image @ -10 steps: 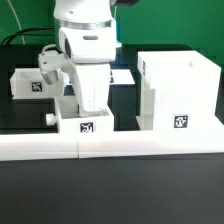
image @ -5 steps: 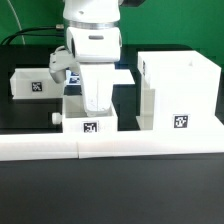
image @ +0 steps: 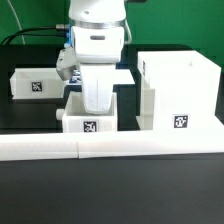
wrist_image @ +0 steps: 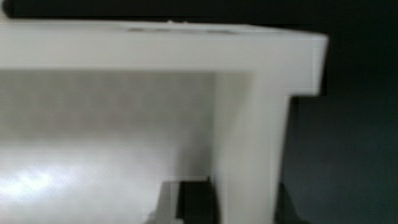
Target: Assemble drawer
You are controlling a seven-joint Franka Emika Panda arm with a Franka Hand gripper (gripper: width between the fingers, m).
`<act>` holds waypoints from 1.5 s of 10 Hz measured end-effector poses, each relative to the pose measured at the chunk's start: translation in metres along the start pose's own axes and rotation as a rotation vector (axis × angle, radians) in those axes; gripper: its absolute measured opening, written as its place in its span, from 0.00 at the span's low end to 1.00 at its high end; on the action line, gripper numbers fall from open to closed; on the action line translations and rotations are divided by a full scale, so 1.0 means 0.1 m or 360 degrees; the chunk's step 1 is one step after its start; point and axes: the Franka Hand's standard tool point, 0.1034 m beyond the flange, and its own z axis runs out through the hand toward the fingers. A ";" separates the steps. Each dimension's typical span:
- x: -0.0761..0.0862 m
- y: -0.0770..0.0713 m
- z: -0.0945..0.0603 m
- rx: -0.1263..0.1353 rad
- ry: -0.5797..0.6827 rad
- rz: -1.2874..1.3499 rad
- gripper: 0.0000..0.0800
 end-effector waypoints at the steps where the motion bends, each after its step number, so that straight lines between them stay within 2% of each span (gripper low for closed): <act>1: 0.03 0.03 -0.05 0.0046 0.0013 0.0031 0.06; 5: 0.03 0.04 -0.05 0.0039 0.0015 0.0030 0.06; 6: 0.03 0.04 -0.05 0.0040 0.0015 0.0026 0.14; 7: -0.02 0.04 -0.07 0.0043 0.0018 -0.0090 0.14; 8: -0.07 0.04 -0.10 0.0045 0.0026 -0.0142 0.34; 9: -0.13 0.03 -0.11 0.0064 0.0029 -0.0169 0.57; 10: -0.14 0.02 -0.10 0.0076 0.0027 -0.0165 0.72; 11: -0.14 0.01 -0.10 0.0078 0.0028 -0.0165 0.72; 12: -0.14 0.01 -0.09 0.0078 0.0028 -0.0165 0.79; 14: -0.15 0.01 -0.09 0.0078 0.0028 -0.0169 0.81; 15: -0.19 -0.01 -0.06 0.0062 0.0034 -0.0181 0.81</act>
Offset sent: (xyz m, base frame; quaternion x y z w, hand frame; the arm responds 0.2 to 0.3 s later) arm 0.0000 0.0000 0.0000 0.0000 0.0000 0.0000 1.0000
